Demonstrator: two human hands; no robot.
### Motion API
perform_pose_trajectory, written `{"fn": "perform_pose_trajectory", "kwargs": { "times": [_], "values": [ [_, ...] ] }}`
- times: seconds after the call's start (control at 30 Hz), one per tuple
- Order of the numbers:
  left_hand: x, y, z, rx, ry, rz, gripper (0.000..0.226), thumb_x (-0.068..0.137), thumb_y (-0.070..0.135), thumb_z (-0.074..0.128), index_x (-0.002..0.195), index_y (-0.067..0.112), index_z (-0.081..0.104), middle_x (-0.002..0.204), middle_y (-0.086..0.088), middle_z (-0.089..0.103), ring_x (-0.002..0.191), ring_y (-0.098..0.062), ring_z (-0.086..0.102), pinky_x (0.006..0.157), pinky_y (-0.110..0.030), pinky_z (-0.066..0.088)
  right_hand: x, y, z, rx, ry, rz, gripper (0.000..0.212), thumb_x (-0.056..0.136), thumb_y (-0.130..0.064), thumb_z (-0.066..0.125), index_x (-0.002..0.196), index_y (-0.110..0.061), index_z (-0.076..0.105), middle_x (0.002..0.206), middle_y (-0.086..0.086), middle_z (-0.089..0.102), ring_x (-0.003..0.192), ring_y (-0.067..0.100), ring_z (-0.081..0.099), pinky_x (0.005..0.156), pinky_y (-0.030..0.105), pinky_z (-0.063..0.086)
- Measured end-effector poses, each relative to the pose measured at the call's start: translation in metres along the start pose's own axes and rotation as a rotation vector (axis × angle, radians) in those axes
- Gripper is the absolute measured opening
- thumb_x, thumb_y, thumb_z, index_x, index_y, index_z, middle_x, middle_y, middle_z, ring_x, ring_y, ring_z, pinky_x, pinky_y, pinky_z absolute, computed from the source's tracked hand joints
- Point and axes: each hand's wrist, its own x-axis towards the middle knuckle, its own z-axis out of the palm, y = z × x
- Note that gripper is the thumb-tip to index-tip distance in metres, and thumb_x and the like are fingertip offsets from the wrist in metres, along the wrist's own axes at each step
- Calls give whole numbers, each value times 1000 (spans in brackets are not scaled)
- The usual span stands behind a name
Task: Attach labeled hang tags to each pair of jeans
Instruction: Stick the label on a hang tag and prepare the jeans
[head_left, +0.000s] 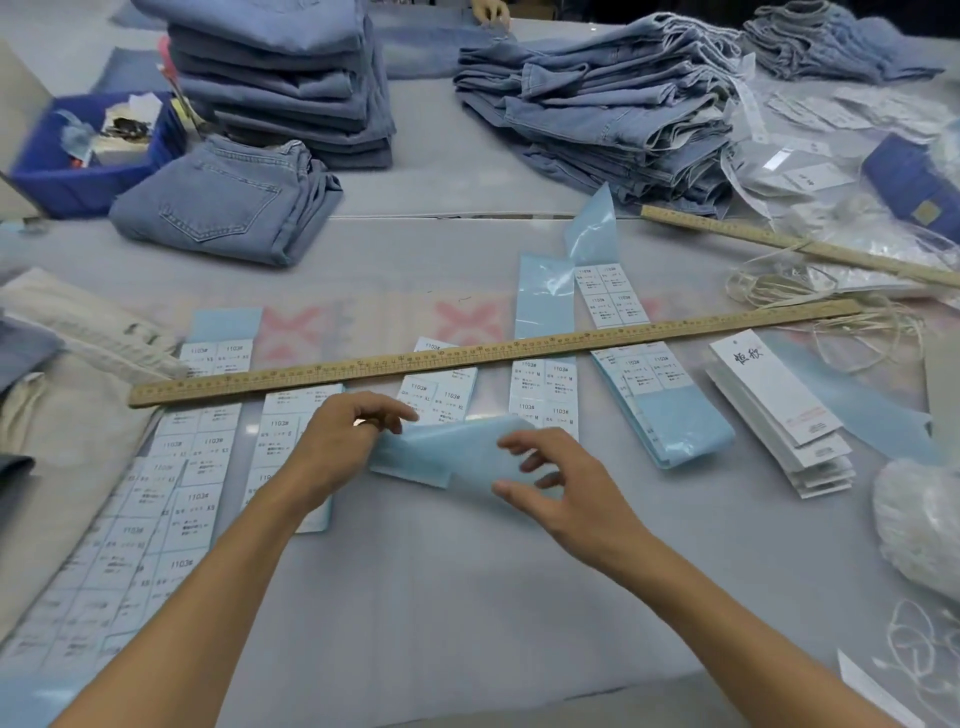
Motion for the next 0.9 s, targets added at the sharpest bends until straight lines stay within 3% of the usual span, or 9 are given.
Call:
{"fn": "perform_pose_trajectory", "kwargs": {
  "times": [0.07, 0.2, 0.3, 0.4, 0.47, 0.53, 0.63, 0.73, 0.9],
  "values": [
    [1, 1, -1, 48, -20, 9, 63, 82, -18, 50, 73, 38, 79, 85, 10, 70, 85, -7, 62, 77, -22, 45, 3, -2, 16, -118, 54, -84, 46, 84, -39, 80, 125, -34, 61, 122, -15, 51, 106, 3, 50, 92, 19, 41],
    [-2, 4, -4, 101, -83, 34, 65, 69, -24, 42, 49, 31, 70, 93, 9, 66, 92, -3, 60, 83, -21, 41, 15, -6, 22, -409, 326, -178, 79, 74, -51, 82, 143, -32, 48, 145, -1, 36, 127, 20, 40, 106, 35, 33],
    [-6, 3, -4, 239, -186, 95, 62, 72, -22, 41, 51, 29, 69, 100, 17, 69, 101, -4, 60, 88, -22, 43, 22, -8, 12, -498, 181, -144, 99, 71, -55, 83, 153, -36, 32, 155, -1, 33, 140, 21, 34, 117, 40, 28],
    [-5, -2, -3, 388, -209, 173, 51, 84, -10, 52, 69, 35, 69, 102, 13, 71, 101, -15, 62, 88, -33, 49, 15, -13, 15, -309, -119, -28, 79, 75, -57, 77, 143, -50, 37, 134, -22, 44, 100, 0, 62, 93, 31, 52],
    [-5, -4, -1, 464, -124, 309, 37, 91, -4, 59, 88, 30, 74, 108, 7, 72, 102, -21, 64, 86, -37, 52, 3, -13, 21, -319, -188, 30, 65, 77, -62, 71, 134, -52, 43, 123, -27, 41, 84, -2, 62, 81, 25, 54],
    [-4, -7, 6, 544, -41, 506, 26, 93, 0, 67, 106, 20, 76, 120, 0, 71, 108, -29, 65, 87, -40, 54, -11, -9, 27, -411, -212, 73, 62, 73, -75, 57, 129, -49, 47, 114, -27, 51, 85, -3, 60, 78, 22, 52],
    [3, -15, 19, 608, -78, 552, 34, 93, 9, 71, 126, 20, 71, 142, -8, 60, 128, -32, 56, 101, -43, 50, -26, -11, 42, -158, -180, 299, 68, 66, -84, 56, 122, -46, 50, 91, -23, 68, 82, -4, 61, 78, 23, 50],
    [7, -22, 24, 581, -139, 445, 38, 97, 23, 68, 135, 27, 65, 152, -4, 49, 140, -27, 42, 113, -40, 39, -20, -10, 53, -181, -139, 351, 53, 75, -69, 71, 115, -37, 60, 90, -15, 66, 85, 1, 59, 77, 23, 48],
    [4, -24, 26, 574, -119, 392, 41, 99, 27, 63, 140, 30, 60, 156, 1, 44, 143, -23, 38, 112, -39, 39, -19, -15, 63, -200, -139, 161, 19, 83, -35, 78, 94, -30, 64, 111, -17, 58, 107, 6, 51, 89, 7, 36]
  ]
}}
